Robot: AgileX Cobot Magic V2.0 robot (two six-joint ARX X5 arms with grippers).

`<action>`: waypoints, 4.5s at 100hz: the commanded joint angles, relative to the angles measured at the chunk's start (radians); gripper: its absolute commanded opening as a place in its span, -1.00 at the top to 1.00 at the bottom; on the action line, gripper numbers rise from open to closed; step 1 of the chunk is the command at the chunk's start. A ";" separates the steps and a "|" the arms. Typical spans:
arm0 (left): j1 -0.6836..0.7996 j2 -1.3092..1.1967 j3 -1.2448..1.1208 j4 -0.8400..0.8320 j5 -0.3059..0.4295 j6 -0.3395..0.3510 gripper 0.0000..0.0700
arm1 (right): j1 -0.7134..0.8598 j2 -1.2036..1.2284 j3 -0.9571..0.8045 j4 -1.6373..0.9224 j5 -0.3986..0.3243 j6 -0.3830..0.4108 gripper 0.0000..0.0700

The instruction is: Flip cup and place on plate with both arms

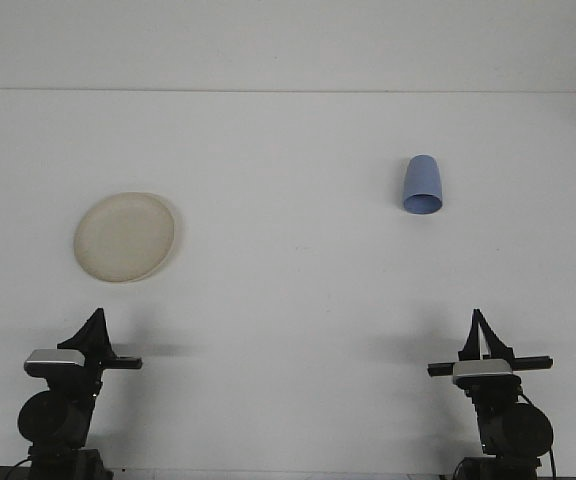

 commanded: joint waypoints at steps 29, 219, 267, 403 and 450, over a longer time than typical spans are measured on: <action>-0.001 -0.002 -0.019 0.010 0.000 -0.004 0.96 | 0.001 0.000 -0.002 0.011 0.000 -0.004 0.99; -0.001 -0.002 -0.019 0.010 0.000 -0.005 0.96 | 0.001 0.937 0.630 0.036 -0.081 0.343 -0.65; -0.001 -0.002 -0.019 0.010 0.000 -0.004 0.96 | 0.001 1.518 0.733 0.455 -0.079 0.201 -0.65; -0.001 -0.002 -0.019 0.010 0.000 -0.005 0.96 | -0.039 1.701 1.138 0.301 -0.236 0.407 1.00; -0.001 -0.002 -0.019 0.010 0.000 -0.001 0.96 | 0.084 1.361 1.218 -0.473 -0.554 0.425 1.00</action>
